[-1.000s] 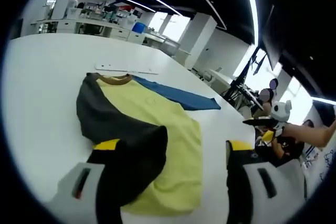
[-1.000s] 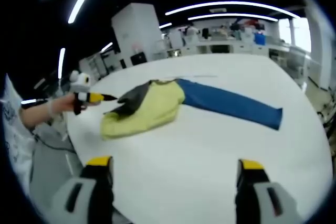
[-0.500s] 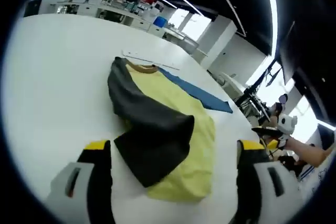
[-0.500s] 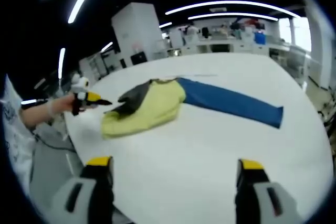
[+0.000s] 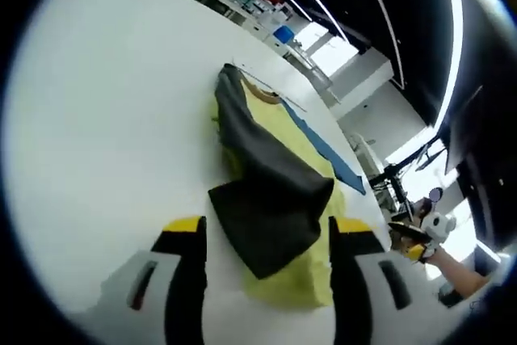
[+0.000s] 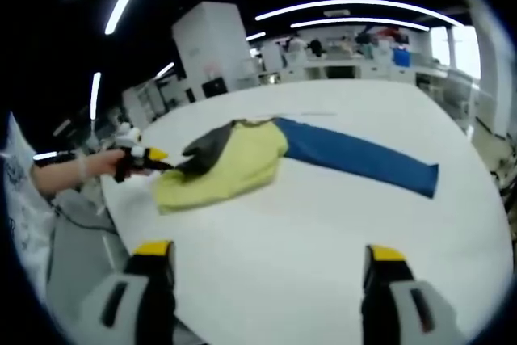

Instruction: Fold the garment on the visible template until the final outline fits inside the template.

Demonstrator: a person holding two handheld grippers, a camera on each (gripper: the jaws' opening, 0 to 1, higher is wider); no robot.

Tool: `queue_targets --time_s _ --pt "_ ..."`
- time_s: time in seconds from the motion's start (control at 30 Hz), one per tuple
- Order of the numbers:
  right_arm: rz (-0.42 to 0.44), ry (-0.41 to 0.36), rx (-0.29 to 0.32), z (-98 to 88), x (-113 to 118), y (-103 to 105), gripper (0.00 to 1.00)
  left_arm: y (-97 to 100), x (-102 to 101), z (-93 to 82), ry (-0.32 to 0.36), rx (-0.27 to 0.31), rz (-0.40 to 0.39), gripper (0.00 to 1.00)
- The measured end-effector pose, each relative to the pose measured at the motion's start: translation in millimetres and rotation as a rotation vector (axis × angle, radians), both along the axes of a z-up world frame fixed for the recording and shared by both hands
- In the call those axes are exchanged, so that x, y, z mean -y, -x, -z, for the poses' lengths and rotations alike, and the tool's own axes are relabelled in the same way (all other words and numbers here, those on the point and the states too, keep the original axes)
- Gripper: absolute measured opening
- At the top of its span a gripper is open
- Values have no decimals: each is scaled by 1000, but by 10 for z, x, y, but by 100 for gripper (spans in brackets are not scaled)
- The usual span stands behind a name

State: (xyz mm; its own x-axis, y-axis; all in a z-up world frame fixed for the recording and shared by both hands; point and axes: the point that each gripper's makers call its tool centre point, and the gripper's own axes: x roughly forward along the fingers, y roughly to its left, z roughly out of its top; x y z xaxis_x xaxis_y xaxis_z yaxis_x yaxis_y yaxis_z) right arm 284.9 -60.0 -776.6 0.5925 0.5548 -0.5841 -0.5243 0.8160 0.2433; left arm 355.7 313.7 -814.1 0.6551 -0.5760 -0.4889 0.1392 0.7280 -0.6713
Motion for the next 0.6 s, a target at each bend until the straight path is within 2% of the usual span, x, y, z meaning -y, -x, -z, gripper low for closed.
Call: queue_targets --time_s 0.33,0.4,0.43,0.6 --pt "0 12 -3 -14 -11 32 97 -51 -58 168 14 -34 -71 16" --pt "5 14 -6 -3 7 38 97 -42 -65 185 -6 -22 -68 3" --pt "6 14 -7 -1 11 38 97 -43 -65 184 -10 -13 -65 0" --pt "13 17 -10 -1 9 43 97 15 -66 133 -11 -4 -85 0"
